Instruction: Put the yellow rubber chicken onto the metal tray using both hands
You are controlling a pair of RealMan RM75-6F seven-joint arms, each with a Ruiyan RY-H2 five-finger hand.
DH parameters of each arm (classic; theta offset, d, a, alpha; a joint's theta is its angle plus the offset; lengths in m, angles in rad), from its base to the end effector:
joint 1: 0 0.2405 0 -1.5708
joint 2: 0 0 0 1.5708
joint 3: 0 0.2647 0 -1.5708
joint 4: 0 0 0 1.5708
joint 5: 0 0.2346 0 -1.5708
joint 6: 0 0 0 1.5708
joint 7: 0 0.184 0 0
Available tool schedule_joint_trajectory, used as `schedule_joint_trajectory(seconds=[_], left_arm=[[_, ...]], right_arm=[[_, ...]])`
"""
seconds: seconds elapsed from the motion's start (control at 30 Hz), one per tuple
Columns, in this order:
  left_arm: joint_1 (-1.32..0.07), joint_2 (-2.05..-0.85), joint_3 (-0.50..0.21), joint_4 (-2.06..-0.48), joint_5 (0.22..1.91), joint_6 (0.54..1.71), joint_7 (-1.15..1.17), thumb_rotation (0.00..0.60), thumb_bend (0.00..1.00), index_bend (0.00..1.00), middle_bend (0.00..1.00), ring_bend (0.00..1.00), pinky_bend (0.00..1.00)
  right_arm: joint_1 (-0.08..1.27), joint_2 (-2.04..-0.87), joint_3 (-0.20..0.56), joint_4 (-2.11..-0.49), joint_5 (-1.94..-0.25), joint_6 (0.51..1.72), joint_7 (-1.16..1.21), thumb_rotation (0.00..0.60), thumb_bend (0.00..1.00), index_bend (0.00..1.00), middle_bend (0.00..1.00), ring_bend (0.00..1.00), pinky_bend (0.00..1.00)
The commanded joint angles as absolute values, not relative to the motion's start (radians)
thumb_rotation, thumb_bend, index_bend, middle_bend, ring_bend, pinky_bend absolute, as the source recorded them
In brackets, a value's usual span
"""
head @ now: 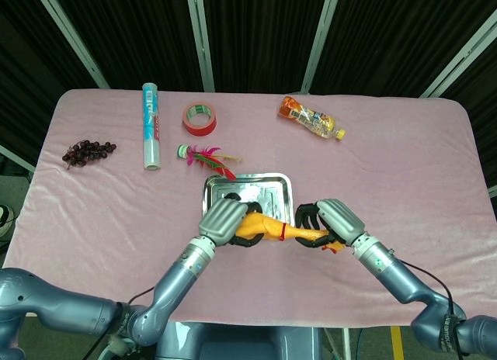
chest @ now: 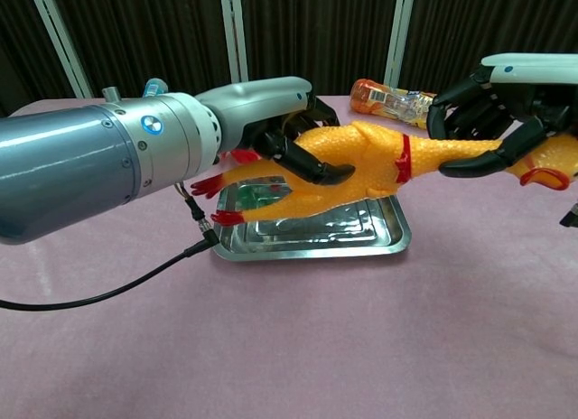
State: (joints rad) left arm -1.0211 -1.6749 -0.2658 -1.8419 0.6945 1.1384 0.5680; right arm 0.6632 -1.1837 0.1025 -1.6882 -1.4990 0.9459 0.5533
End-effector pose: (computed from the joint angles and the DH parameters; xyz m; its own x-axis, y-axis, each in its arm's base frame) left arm 0.0205 0.3323 -0.0844 0.2377 0.4123 0.8795 0.9091 -0.4133 -0.0520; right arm -0.1554 -0.3536 0.0292 -0.0255 -0.5185 0.8547 -0.9201 -0.3222 -0.2229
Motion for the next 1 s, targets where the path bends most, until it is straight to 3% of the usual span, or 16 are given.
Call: schedule_joint_trajectory(seconds=[0.03, 0.17, 0.33, 0.7, 1.0], left_arm=[[-1.016, -1.664, -0.267, -1.851, 0.687, 1.134, 0.562, 0.600, 0.21, 0.25, 0.35, 0.38, 0.22], [-1.010, -1.652, -0.266, -1.861, 0.684, 1.133, 0.557, 0.600, 0.14, 0.04, 0.15, 0.17, 0.21], [-1.002, -1.642, -0.267, -1.867, 0.692, 1.135, 0.546, 0.598, 0.12, 0.00, 0.06, 0.07, 0.14], [-0.966, -1.604, -0.243, -1.902, 0.770, 1.168, 0.524, 0.595, 0.12, 0.00, 0.00, 0.00, 0.10], [-0.823, -1.421, -0.147, -2.034, 0.992, 1.297, 0.462, 0.599, 0.12, 0.00, 0.00, 0.00, 0.08]], right_arm=[[0.662, -1.181, 0.102, -1.688, -1.500, 0.948, 0.554, 0.600, 0.77, 0.95, 0.71, 0.71, 0.85], [0.659, -1.176, 0.098, -1.688, -1.502, 0.950, 0.555, 0.600, 0.77, 0.95, 0.71, 0.71, 0.85], [0.654, -1.169, 0.095, -1.688, -1.504, 0.956, 0.560, 0.600, 0.77, 0.95, 0.71, 0.71, 0.85], [0.631, -1.164, 0.075, -1.671, -1.515, 0.977, 0.559, 0.600, 0.77, 0.95, 0.71, 0.71, 0.85], [0.634, -1.178, 0.080, -1.630, -1.507, 0.970, 0.603, 0.600, 0.77, 0.95, 0.71, 0.71, 0.85]])
